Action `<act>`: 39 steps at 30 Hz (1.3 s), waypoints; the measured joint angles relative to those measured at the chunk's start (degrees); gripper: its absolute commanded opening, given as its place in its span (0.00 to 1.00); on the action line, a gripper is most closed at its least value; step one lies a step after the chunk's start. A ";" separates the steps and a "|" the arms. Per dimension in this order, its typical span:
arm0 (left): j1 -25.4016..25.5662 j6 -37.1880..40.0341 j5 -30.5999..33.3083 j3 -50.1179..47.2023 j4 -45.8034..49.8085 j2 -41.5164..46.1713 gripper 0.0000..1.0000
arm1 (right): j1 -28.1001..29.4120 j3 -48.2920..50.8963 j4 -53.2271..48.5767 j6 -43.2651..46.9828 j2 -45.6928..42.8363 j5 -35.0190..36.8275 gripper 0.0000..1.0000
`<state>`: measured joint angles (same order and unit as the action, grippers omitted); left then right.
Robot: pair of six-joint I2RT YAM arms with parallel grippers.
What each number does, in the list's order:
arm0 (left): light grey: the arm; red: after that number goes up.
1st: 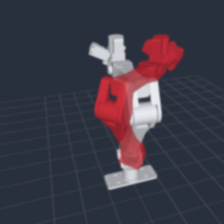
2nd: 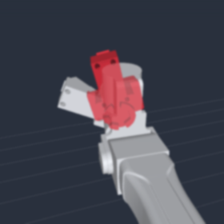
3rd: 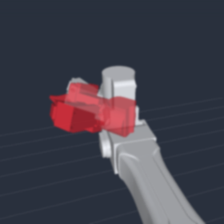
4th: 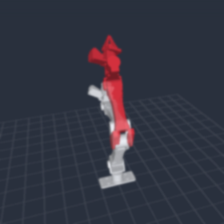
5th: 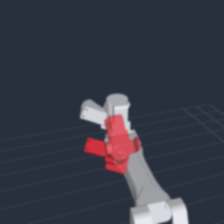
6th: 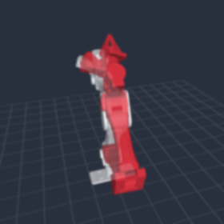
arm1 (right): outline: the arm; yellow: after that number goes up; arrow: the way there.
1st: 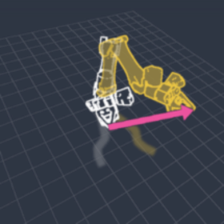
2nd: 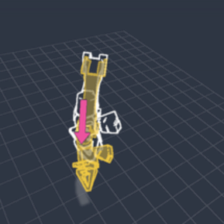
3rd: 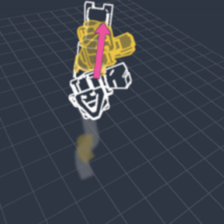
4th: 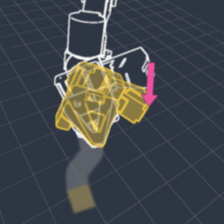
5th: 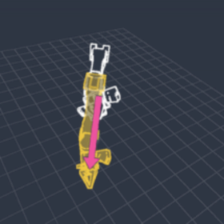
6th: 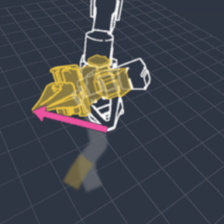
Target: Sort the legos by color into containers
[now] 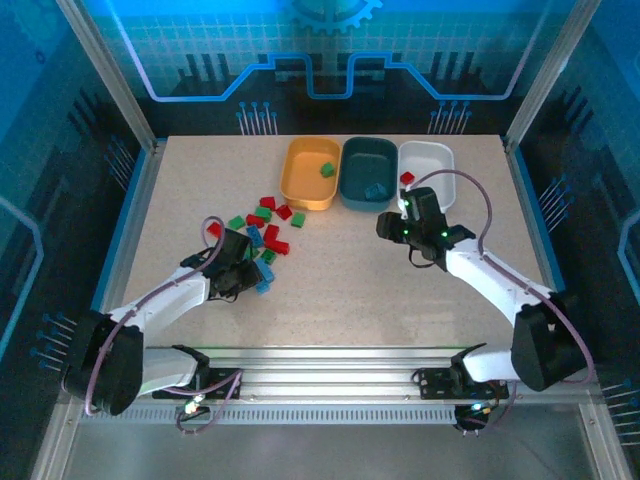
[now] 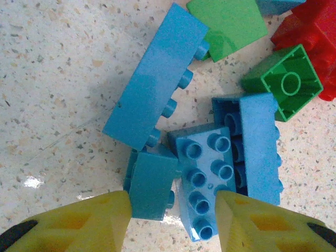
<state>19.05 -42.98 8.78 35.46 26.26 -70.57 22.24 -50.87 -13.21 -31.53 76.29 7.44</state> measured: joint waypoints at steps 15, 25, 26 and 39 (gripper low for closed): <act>0.00 -0.59 0.68 -0.61 3.50 2.95 0.61 | 1.64 2.43 0.28 0.24 -0.92 -0.66 0.56; -0.02 -0.59 2.36 0.48 0.98 -7.56 0.50 | 2.14 3.19 0.37 1.49 -1.33 -0.66 0.55; -0.02 -0.57 2.40 0.72 0.63 -8.09 0.50 | 2.12 3.43 0.24 1.55 -1.55 -0.66 0.56; -1.75 2.03 3.41 2.75 -1.22 -10.12 0.17 | 2.45 4.13 -0.35 1.75 -3.85 -1.95 0.55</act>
<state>17.30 -40.95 12.19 38.22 25.04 -80.68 24.69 -46.74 -13.56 -29.78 72.44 5.50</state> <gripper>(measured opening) 0.240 0.554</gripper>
